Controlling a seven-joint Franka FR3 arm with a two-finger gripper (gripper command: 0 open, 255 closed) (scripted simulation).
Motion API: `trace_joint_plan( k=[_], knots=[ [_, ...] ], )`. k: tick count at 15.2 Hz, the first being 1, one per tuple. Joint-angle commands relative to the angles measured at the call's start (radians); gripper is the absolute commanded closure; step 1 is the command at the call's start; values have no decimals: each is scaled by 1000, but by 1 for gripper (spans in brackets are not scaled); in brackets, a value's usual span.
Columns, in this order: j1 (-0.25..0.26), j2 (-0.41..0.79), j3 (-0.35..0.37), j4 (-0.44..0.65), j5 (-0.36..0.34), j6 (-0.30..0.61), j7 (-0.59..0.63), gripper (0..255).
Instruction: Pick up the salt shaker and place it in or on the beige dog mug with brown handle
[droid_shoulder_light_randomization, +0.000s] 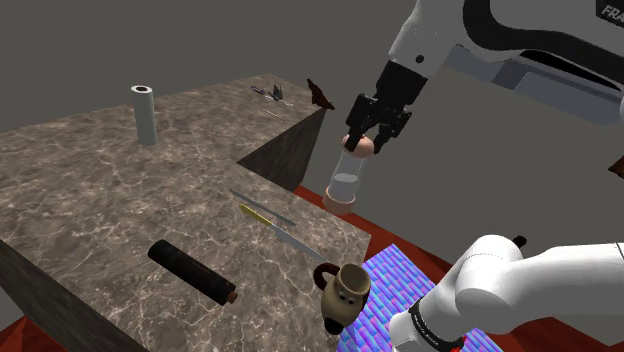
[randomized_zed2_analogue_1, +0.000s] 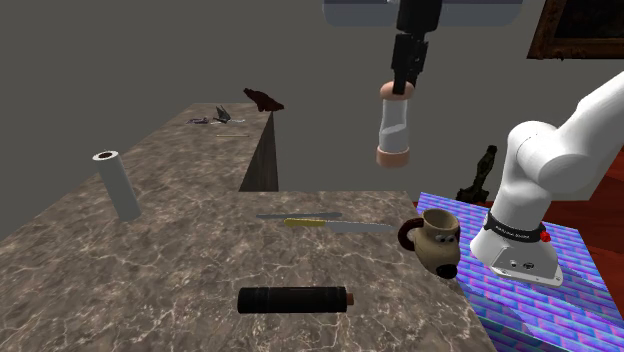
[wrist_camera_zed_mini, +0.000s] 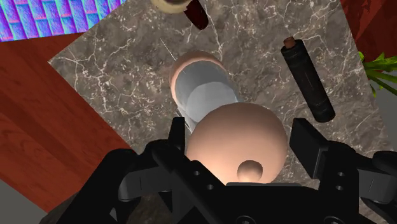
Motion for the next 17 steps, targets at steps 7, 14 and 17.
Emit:
trace_joint_plan(
  k=[7,14,17],
  knots=[
    [50,-245,48,-90,64,-136,103,255],
    [76,-359,78,-170,104,-159,146,255],
    [79,-380,85,-221,110,-130,139,255]
  ],
)
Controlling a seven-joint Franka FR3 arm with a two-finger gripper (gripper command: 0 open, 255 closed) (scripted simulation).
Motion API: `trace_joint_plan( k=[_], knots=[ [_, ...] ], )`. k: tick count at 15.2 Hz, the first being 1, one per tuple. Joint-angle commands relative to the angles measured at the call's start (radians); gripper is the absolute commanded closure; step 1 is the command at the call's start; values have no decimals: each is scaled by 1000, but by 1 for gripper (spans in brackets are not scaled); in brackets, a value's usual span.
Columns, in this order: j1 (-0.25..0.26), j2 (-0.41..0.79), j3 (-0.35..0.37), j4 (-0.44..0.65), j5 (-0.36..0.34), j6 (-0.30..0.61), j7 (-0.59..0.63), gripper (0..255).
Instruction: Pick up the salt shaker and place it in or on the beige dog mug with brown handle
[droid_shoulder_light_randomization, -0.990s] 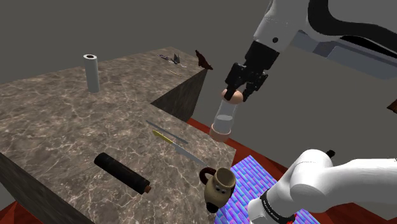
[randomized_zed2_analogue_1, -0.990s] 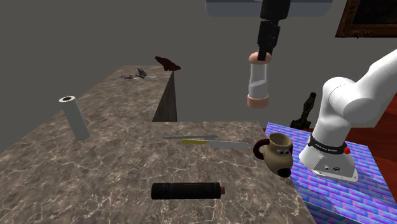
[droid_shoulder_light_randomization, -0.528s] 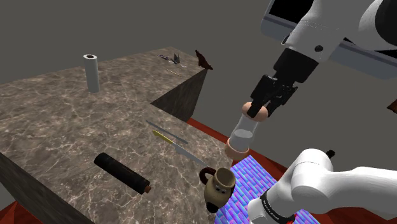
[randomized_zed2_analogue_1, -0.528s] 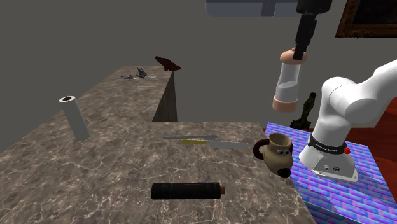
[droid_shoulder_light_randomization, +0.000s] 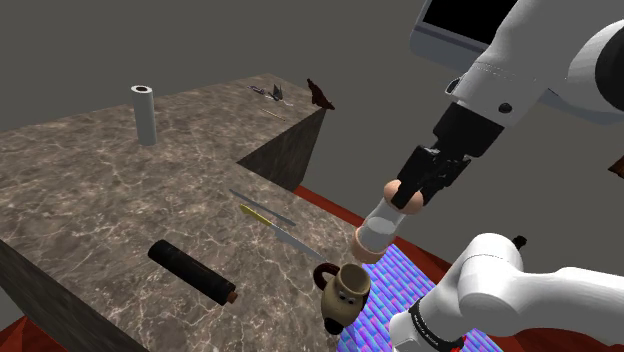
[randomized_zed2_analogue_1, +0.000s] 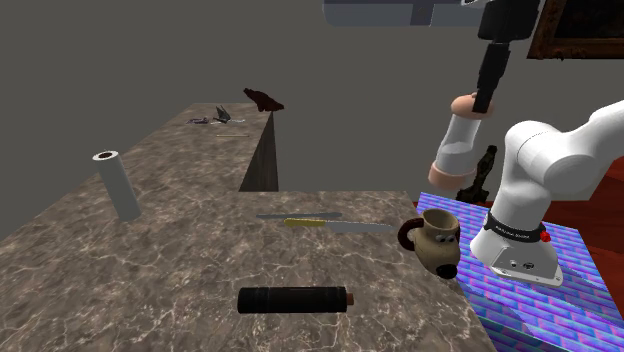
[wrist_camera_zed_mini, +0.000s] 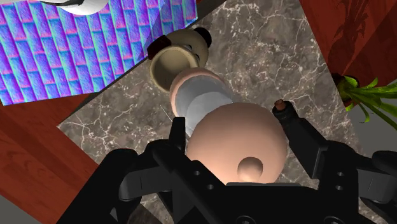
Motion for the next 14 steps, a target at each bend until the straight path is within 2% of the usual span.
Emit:
trace_joint_plan(
  k=[1,14],
  knots=[
    [2,-14,6,-31,6,17,-2,255],
    [20,-90,43,-238,43,147,-27,255]
  ],
)
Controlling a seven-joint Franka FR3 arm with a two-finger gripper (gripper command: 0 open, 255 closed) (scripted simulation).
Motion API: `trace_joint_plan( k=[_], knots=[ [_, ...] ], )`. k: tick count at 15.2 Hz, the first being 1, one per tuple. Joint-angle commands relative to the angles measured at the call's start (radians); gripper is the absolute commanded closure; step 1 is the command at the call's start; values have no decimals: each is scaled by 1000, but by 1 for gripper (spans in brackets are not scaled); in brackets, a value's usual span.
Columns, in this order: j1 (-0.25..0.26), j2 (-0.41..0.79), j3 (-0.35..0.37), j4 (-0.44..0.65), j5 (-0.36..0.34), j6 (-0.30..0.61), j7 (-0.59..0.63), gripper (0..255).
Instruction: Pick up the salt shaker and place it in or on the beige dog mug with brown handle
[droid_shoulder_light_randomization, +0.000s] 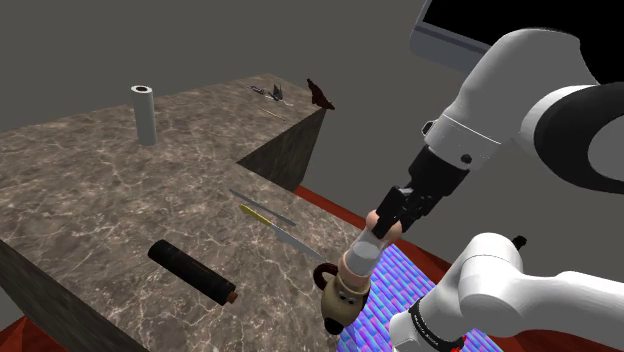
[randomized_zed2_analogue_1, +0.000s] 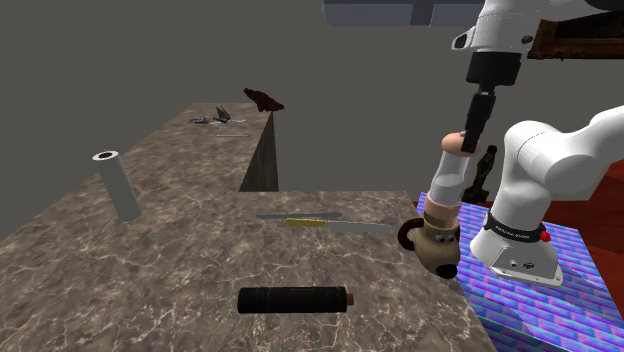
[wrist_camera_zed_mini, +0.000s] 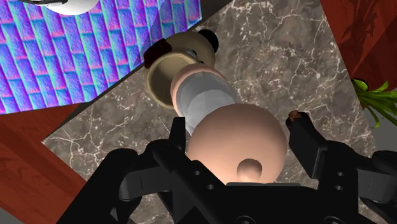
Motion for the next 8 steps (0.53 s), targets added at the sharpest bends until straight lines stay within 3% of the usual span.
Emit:
trace_joint_plan(
  k=[1,8],
  knots=[
    [3,-12,4,-32,5,19,-5,255],
    [12,-34,23,-109,25,74,-15,255]
  ],
)
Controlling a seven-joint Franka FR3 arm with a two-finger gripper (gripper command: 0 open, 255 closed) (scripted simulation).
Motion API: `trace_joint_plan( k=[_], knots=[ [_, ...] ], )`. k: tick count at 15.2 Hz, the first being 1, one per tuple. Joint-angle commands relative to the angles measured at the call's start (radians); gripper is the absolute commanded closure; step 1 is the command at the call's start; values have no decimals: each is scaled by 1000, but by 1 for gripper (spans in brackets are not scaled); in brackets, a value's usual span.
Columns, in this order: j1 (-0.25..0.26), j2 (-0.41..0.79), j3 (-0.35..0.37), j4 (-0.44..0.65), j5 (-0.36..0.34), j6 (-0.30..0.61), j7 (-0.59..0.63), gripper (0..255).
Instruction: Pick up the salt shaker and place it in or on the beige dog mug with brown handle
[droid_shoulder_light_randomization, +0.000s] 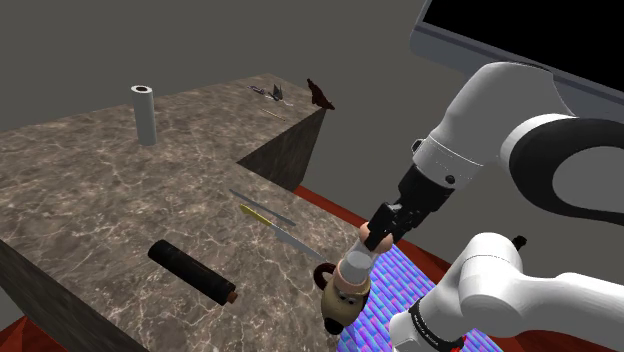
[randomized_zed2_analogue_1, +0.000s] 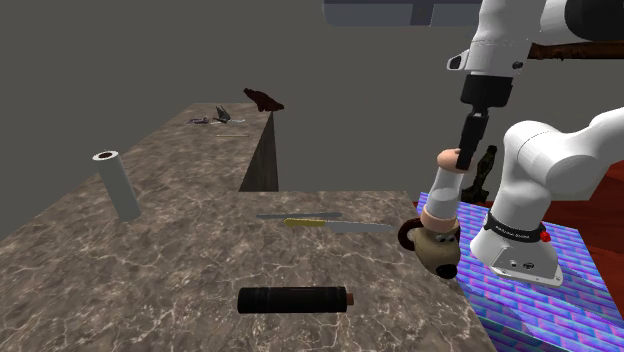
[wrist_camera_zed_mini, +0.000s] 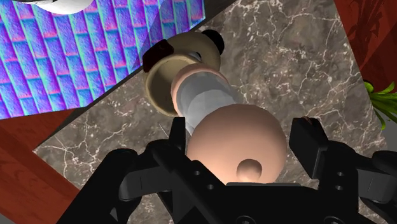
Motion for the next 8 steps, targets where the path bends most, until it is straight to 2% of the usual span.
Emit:
trace_joint_plan(
  k=[1,6,7,8],
  knots=[
    [1,-1,1,-4,1,2,0,255],
    [1,-1,1,-4,1,2,0,255],
    [1,1,1,-3,1,3,0,0],
    [1,1,1,-3,1,3,0,0]
  ],
)
